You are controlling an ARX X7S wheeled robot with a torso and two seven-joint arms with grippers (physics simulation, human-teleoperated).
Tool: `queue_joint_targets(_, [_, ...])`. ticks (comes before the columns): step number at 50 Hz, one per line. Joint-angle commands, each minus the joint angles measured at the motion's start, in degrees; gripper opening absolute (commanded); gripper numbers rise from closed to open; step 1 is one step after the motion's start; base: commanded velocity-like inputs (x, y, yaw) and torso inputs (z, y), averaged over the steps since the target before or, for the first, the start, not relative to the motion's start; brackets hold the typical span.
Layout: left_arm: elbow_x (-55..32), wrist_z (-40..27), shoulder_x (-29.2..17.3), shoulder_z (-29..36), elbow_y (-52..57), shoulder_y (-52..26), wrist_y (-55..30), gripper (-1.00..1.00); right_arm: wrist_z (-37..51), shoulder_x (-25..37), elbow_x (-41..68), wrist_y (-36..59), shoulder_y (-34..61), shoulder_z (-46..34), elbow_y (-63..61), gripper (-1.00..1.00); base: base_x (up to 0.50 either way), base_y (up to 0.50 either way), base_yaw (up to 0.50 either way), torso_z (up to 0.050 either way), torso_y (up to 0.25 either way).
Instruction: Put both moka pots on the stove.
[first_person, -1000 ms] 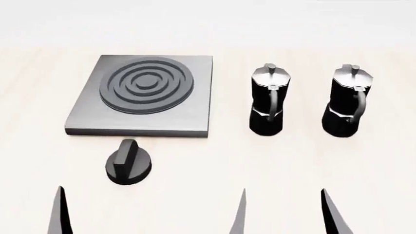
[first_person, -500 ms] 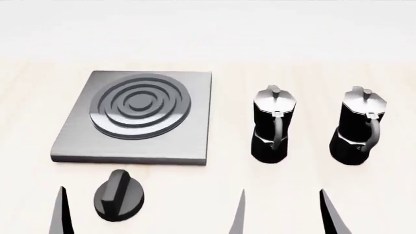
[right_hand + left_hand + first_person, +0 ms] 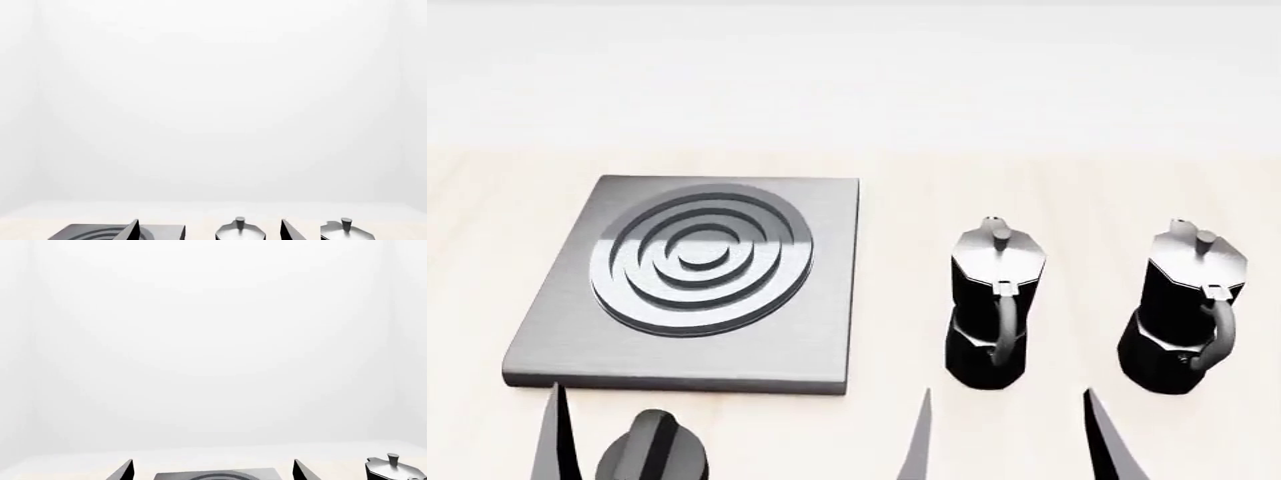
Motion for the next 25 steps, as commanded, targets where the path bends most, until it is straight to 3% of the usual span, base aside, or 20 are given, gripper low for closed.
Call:
queue_joint_targets(1, [-0.2,-0.5,-0.4,0.3,-0.1,0.0,0.1,1.00,1.2,-0.1,0.0,0.1,0.3,-0.1,0.3,1.00,0.00,0.00,0.00,0.000,0.000])
queue_joint_targets(12, [-0.3,-0.8,-0.7,0.7,-0.3,-0.1,0.2,1.00,0.8,0.7,1.4,-0.5,0.1,-0.1,0.6,1.00,0.00,0.00,0.00,0.000,0.000])
queue_joint_targets(25, [-0.6,-1.2,-1.2,1.0,-0.4,-0.3,0.4,1.00,0.9,1.1,2.3,-0.5,0.1,-0.4,0.5,1.00,0.00,0.25,0.00,0.000,0.000])
